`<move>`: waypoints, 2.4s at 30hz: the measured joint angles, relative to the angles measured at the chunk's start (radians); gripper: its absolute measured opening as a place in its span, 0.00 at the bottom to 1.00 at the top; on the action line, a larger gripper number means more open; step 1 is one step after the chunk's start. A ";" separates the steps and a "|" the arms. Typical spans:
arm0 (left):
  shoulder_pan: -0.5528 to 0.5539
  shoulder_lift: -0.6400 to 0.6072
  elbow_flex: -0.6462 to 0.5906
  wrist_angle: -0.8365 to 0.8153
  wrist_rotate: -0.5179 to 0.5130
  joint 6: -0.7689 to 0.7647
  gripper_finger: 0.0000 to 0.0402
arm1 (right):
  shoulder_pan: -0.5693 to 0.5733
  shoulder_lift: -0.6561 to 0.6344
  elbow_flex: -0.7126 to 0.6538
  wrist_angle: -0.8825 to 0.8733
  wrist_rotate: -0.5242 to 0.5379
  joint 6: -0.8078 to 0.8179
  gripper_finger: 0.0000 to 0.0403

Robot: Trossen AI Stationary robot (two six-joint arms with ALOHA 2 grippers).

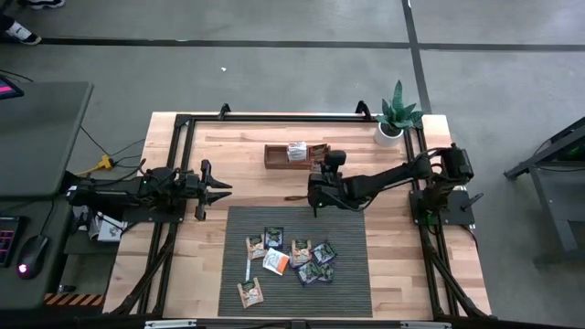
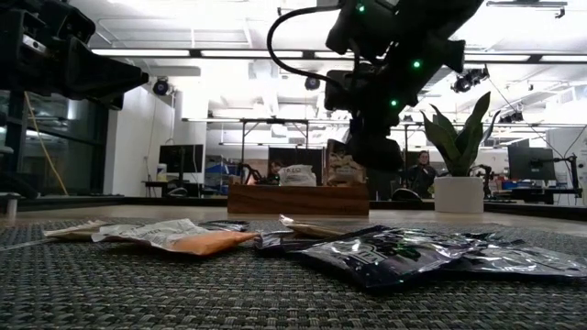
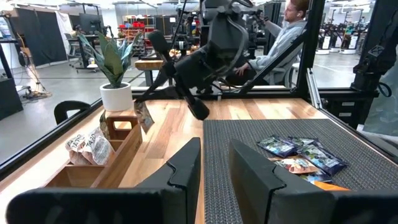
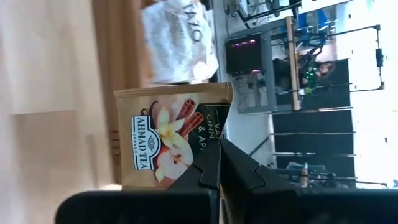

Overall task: Pick & Place Tea
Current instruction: Put the light brown tea bag into the right compartment of the wooden organizer

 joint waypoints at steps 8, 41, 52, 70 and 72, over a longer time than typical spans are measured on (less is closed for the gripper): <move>0.000 0.000 0.000 0.000 0.000 0.000 0.21 | -0.074 0.000 0.000 0.048 -0.008 -0.097 0.00; 0.000 0.000 0.000 0.000 0.000 0.000 0.21 | -0.192 0.091 0.000 0.215 -0.139 -0.259 0.00; 0.000 0.000 0.000 0.000 0.000 0.000 0.21 | -0.199 0.091 0.000 0.212 -0.144 -0.258 0.19; 0.000 0.000 0.000 0.000 0.000 0.000 0.21 | -0.198 0.091 0.036 0.263 0.004 -0.321 0.34; 0.000 0.000 0.000 0.000 0.000 0.000 0.21 | -0.198 0.090 0.040 0.266 0.050 -0.335 0.34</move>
